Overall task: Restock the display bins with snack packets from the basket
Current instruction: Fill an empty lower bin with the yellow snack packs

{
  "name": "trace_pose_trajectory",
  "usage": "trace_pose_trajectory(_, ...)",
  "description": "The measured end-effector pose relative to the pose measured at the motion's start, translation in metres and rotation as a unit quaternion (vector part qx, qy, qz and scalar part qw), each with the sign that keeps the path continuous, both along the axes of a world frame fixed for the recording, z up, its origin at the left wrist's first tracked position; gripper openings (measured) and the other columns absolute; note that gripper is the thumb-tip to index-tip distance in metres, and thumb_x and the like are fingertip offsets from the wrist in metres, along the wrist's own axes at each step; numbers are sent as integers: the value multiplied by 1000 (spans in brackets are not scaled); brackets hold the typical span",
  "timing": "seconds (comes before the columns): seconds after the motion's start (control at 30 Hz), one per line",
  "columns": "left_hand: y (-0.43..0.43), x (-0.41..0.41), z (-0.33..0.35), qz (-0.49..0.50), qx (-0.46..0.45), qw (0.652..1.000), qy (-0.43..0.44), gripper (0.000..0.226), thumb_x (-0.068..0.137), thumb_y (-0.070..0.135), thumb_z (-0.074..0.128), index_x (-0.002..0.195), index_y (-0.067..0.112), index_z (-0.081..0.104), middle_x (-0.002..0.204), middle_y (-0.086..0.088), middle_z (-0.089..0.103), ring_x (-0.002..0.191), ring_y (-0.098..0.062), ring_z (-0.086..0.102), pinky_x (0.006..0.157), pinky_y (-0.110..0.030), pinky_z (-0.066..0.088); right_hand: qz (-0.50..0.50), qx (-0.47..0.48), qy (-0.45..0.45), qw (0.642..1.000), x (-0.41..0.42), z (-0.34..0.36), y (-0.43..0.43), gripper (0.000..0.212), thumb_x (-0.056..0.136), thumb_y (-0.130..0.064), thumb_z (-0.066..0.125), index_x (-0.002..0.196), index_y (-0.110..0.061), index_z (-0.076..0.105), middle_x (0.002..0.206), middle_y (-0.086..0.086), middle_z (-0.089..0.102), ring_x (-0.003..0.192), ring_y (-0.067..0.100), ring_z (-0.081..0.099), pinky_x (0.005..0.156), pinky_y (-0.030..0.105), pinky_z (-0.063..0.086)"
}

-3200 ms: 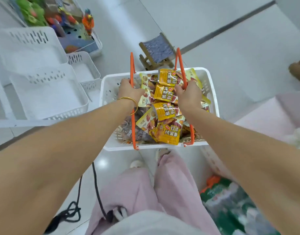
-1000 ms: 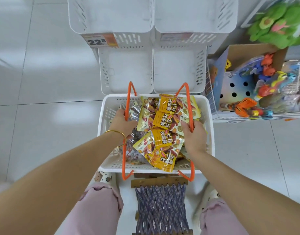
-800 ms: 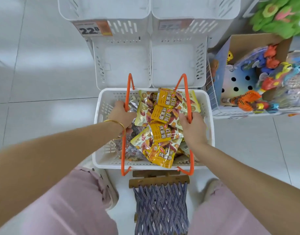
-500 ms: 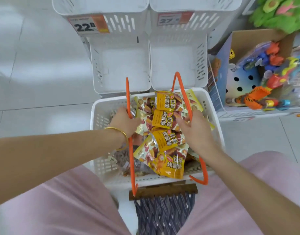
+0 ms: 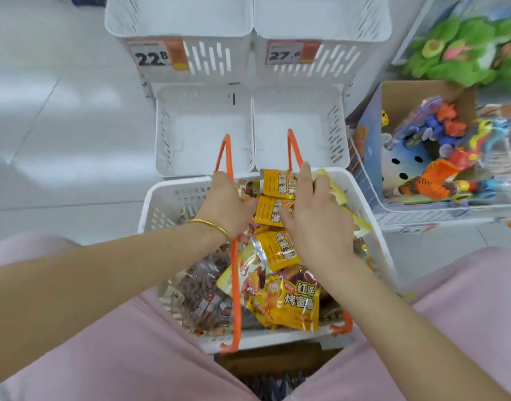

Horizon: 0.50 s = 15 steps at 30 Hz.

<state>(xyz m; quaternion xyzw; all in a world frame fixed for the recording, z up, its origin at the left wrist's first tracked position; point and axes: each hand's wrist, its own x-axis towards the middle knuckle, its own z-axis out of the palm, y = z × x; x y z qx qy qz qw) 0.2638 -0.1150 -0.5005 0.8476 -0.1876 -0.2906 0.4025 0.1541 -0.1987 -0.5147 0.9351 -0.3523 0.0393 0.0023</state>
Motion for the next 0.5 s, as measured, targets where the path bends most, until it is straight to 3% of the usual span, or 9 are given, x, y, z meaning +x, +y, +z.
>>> trace_pose_trajectory(0.07, -1, 0, -3, -35, 46, 993, -100, 70, 86, 7, 57, 141, 6, 14, 122, -17, 43, 86, -31, 58, 73, -39, 52, -1, -35, 16, 999, -3, -6, -9, 81, 94, -47, 46, 150, -7, 4, 135, 11, 36, 100, 27, 58, 58, 33, 39)
trace_pose_trajectory(0.1, 0, -2, -2, -69, 74, 983, -152, 80, 85, 4, 56, 146, 8, 5, 131, -17, 32, 90, -32, 56, 79, -39, 48, -6, -63, 29, 998, -6, -9, -14, 82, 93, -48, 48, 150, -5, 7, 136, 11, 38, 104, 28, 57, 60, 33, 43)
trace_pose_trajectory(0.2, 4, -6, 0, -166, 202, 918, -299, 74, 85, 11, 56, 144, 5, 11, 149, -22, 4, 107, -38, 51, 87, -41, 45, -39, -149, 88, 984, -23, -12, -34, 87, 90, -55, 49, 149, -2, 13, 140, 9, 39, 109, 26, 54, 70, 34, 49)
trace_pose_trajectory(0.27, 7, -4, -1, -198, 307, 841, -400, 69, 91, 20, 49, 145, 3, 8, 153, -24, -9, 133, -38, 28, 96, -42, 40, -69, -144, 130, 979, -33, -14, -47, 84, 93, -53, 43, 148, 1, 9, 146, 14, 32, 117, 31, 49, 82, 38, 46)
trace_pose_trajectory(0.37, 8, 1, -4, -238, 436, 713, -494, 63, 98, 27, 30, 147, -1, 1, 153, -26, -6, 143, -40, -1, 109, -49, 26, -108, -153, 178, 966, -36, -18, -59, 77, 99, -50, 31, 149, 3, 6, 154, 22, 17, 136, 39, 28, 103, 53, 34)
trace_pose_trajectory(0.43, 10, 5, -11, -224, 498, 680, -489, 62, 100, 31, 26, 148, 1, 1, 153, -29, 0, 142, -43, 0, 113, -54, 17, -81, -125, 171, 974, -25, -22, -51, 80, 97, -55, 28, 149, 2, 6, 156, 23, 9, 143, 39, 14, 109, 61, 22)
trace_pose_trajectory(0.5, 17, 13, -23, -192, 541, 672, -467, 65, 100, 37, 26, 148, 4, -3, 151, -33, 3, 140, -48, 4, 113, -56, 12, -32, -85, 132, 987, -12, -32, -34, 81, 96, -57, 28, 149, -1, 7, 157, 20, 10, 144, 37, 12, 110, 62, 17)
